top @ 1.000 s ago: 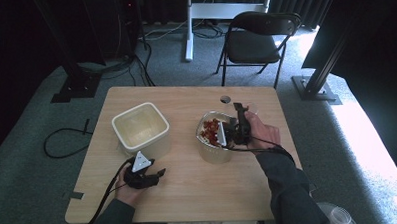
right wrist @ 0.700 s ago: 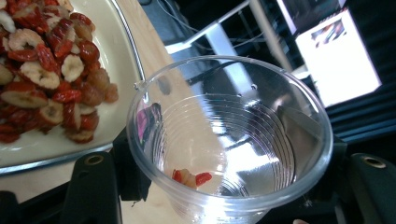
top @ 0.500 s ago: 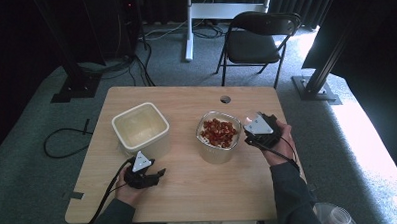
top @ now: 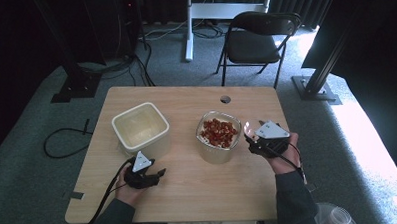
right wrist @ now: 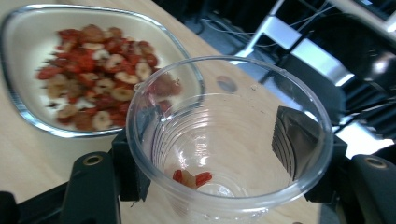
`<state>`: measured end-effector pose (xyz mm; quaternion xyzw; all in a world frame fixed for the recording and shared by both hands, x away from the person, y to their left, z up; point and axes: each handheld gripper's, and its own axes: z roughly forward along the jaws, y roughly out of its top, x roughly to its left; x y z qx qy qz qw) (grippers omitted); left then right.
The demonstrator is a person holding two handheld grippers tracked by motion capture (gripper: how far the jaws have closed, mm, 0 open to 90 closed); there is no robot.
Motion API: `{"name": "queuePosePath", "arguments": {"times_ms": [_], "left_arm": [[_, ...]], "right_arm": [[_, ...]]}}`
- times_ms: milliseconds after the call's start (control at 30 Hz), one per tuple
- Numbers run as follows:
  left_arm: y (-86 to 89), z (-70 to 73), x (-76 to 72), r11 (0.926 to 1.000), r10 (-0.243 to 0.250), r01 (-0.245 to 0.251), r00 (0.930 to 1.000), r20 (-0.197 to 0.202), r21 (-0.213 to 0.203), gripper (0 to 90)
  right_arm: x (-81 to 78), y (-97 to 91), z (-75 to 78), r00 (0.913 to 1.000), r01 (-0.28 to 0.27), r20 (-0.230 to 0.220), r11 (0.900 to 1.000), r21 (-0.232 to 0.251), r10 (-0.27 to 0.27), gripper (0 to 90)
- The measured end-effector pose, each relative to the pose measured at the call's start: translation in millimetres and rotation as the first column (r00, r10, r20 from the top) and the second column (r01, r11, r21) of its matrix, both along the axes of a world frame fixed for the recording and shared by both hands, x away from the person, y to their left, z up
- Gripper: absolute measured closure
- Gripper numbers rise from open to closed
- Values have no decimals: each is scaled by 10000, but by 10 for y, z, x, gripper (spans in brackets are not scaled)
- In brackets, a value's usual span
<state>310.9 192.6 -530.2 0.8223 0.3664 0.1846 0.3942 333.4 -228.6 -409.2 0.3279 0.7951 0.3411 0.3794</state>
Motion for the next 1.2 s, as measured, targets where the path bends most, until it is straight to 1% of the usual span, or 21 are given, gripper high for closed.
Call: {"name": "queuePosePath", "arguments": {"times_ms": [100, 167, 233, 333, 467, 533, 767, 967, 1167, 1200], "left_arm": [[0, -1, -2, 10000, 8, -8, 10000, 0, -8, 407], [1, 0, -2, 10000, 18, -18, 10000, 10, -12, 407], [1, -1, -1, 10000, 22, -22, 10000, 14, -16, 407], [-1, -1, -2, 10000, 16, -16, 10000, 24, -8, 407], [-1, -1, -1, 10000, 14, -14, 10000, 12, -8, 407], [-2, -2, -2, 10000, 14, -14, 10000, 8, -8, 407], [-4, -2, -4, 10000, 6, -6, 10000, 8, 6, 407], [-3, -4, -5, 10000, 7, -7, 10000, -7, 43, 407], [-7, -6, -1, 10000, 5, -5, 10000, -33, 35, 407], [-10, -7, -4, 10000, -1, 1, 10000, -24, 34, 407]], "right_arm": [[-20, -1, -10, 9998, -173, -138, 9997, 163, 175, 328], [-53, -3, -27, 9979, -491, -391, 9971, 588, 514, 328], [-68, -7, -35, 9962, -668, -510, 9950, 743, 707, 327], [-97, -17, -52, 9910, -1032, -739, 9881, 1138, 1120, 327], [-122, -20, -83, 9833, -1380, -1010, 9820, 1292, 1514, 328], [-133, -19, -93, 9803, -1510, -1068, 9793, 1350, 1659, 328], [-164, -12, -84, 9700, -1886, -1199, 9657, 1786, 2116, 327], [-172, -8, -56, 9578, -2255, -1231, 9448, 2379, 2596, 327], [-162, -2, -46, 9431, -2569, -1314, 9201, 2957, 3055, 327], [-157, -4, -45, 9395, -2634, -1328, 9137, 3095, 3158, 327]]}}
